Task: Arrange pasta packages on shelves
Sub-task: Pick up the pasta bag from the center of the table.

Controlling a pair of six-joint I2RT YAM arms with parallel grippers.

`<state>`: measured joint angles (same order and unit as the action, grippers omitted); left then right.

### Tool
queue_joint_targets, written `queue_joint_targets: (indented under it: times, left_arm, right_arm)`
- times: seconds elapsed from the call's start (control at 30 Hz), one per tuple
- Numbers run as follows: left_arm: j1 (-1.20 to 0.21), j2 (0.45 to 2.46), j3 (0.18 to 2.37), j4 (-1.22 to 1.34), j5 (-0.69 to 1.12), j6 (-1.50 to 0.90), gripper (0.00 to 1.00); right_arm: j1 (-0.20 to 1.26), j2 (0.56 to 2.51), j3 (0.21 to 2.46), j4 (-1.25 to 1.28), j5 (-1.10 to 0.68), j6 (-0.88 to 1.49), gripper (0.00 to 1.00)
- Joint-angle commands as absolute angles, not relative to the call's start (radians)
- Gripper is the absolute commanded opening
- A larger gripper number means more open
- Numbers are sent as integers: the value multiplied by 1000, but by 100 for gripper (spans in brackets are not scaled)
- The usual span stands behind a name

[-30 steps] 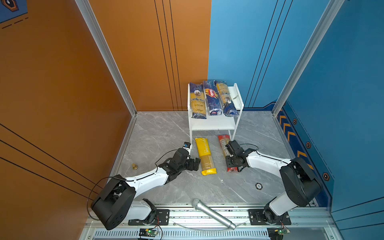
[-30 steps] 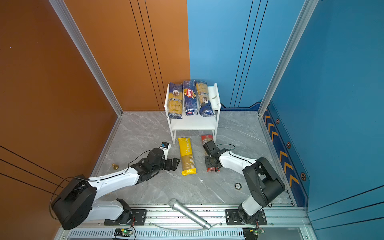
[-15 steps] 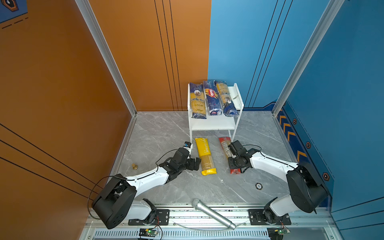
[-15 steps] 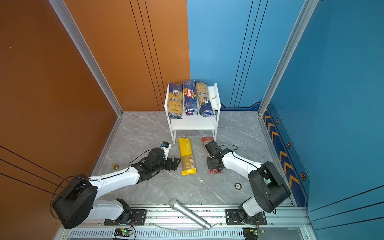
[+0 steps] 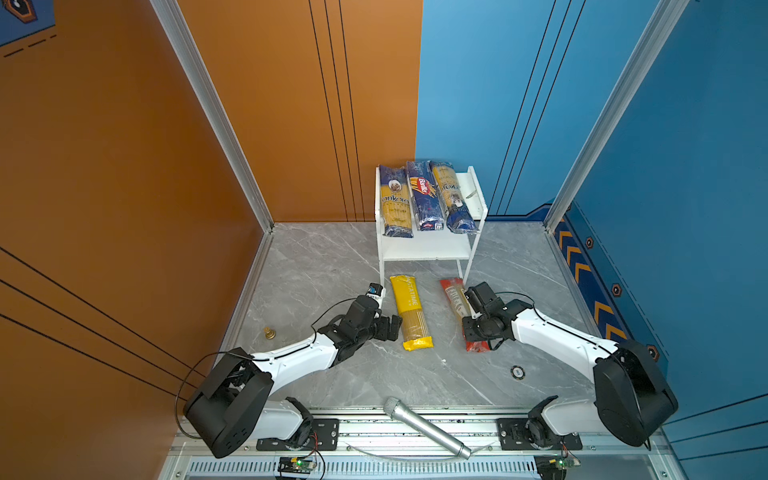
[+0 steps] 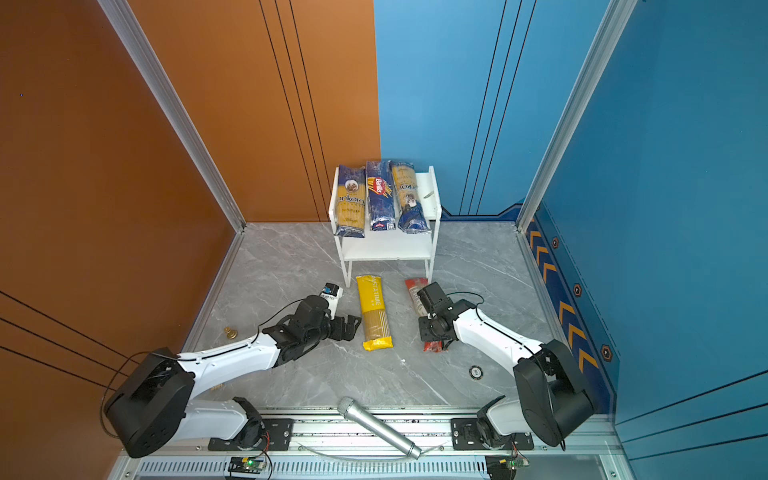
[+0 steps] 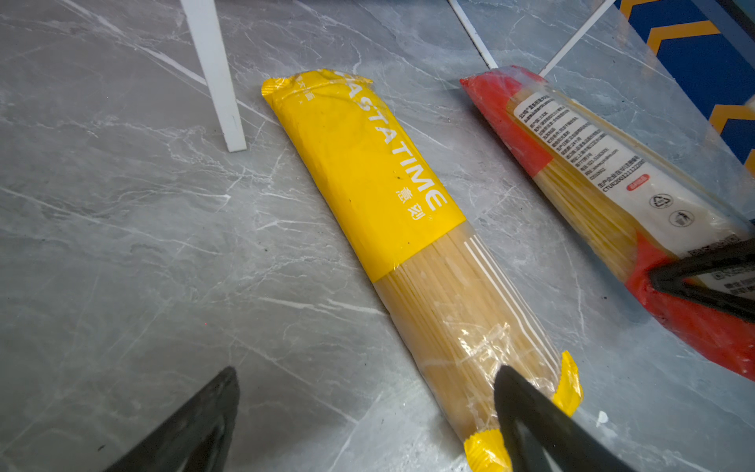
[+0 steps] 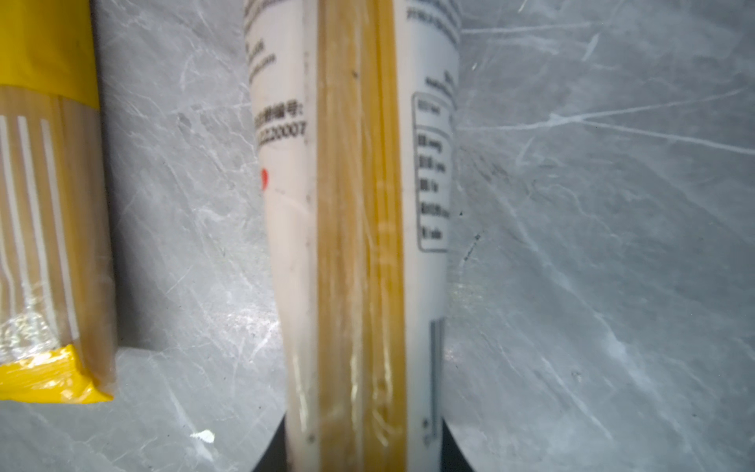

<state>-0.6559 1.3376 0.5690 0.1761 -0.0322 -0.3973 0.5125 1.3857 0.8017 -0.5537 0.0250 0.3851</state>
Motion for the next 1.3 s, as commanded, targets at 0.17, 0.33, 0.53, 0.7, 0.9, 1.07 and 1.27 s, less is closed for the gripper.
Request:
queue_joint_targets:
  times: [0.17, 0.33, 0.53, 0.7, 0.9, 1.07, 1.27]
  left_arm:
    - [-667, 1347, 584, 190, -15, -390, 98]
    - [-666, 1349, 584, 190, -15, -390, 98]
    - [-666, 1356, 589, 197, -11, -390, 98]
    - [-670, 1362, 597, 196, -6, -391, 98]
    - [-671, 1358, 592, 196, -14, -391, 98]
    - [-670, 1358, 591, 195, -15, -391, 98]
    - [-670, 1358, 588, 196, -14, -388, 98]
  right_arm:
    - [483, 1276, 799, -550, 38, 387, 0]
    - [473, 1239, 798, -569, 38, 389, 0]
    - [458, 1187, 800, -591, 1, 394, 0]
    - [453, 1140, 805, -610, -11, 396, 0]
    - [440, 1096, 834, -651, -30, 387, 0]
    - [439, 1061, 858, -682, -59, 378, 0]
    - [438, 1027, 891, -741, -102, 336, 0]
